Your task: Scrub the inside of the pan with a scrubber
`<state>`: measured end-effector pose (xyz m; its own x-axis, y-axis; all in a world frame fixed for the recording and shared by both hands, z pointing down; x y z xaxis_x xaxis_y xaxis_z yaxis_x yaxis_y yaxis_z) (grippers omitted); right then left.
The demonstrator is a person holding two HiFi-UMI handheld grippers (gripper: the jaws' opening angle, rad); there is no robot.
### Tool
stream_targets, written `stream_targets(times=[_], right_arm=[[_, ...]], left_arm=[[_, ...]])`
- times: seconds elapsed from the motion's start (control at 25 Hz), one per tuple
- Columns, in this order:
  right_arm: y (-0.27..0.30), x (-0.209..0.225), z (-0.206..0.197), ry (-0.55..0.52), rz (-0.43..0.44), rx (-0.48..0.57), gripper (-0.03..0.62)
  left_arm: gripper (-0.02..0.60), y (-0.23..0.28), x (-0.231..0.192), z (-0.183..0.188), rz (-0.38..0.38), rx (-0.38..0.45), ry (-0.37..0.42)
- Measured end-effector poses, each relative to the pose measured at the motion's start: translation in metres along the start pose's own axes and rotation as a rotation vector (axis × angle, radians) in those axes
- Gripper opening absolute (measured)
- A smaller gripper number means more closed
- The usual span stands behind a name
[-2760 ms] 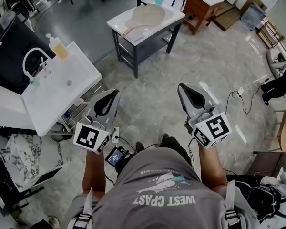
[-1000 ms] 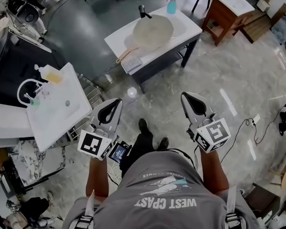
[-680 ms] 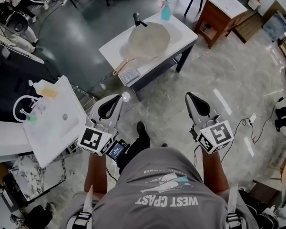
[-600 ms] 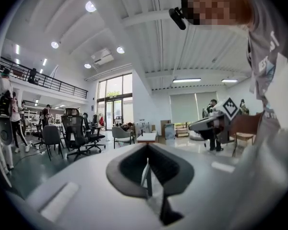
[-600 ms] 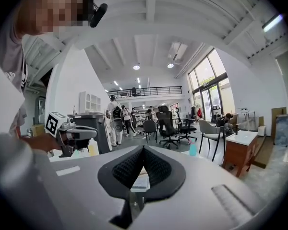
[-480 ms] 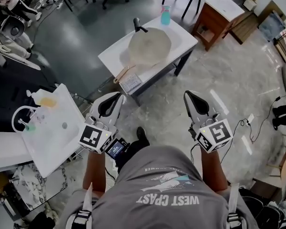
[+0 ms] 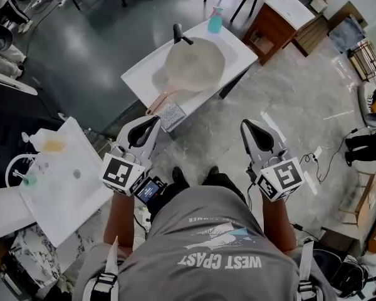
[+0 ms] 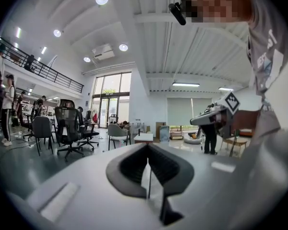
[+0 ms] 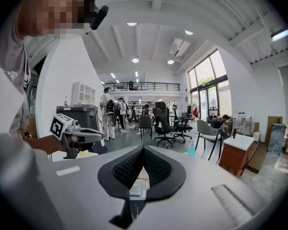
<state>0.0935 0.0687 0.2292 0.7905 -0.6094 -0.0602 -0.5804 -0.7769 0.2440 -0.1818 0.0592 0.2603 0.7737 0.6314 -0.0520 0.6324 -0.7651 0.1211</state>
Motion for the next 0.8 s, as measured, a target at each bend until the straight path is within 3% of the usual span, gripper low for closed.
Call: stream_targets(times=[0.32, 0.52, 0.8], right_arm=[[0.046, 0.015, -0.015, 0.026, 0.057, -0.021, 0.002], [0.074, 0.036, -0.027, 0.042, 0.103, -0.037, 0.002], [0.114, 0.056, -0.049, 0.066, 0.181, -0.1, 0.002]], left_arm=[[0.003, 0.023, -0.018, -0.027, 0.013, -0.094, 0.007], [0.003, 0.046, -0.026, -0.053, 0.043, -0.175, -0.03], [0.003, 0.087, -0.04, -0.119, 0.041, -0.357, -0.037]])
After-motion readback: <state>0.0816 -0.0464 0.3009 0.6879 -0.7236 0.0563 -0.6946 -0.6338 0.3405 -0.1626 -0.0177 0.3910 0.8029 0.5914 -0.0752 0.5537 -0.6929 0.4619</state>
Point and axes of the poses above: the fingertips, and each gripper's own axes: y forward along the fingers, x to its right, z out of its top, the point moved 6 cm from there along -y, backward along the fingers, and after that the axes turned 4 degrees about -y, right-handed, at the moved point
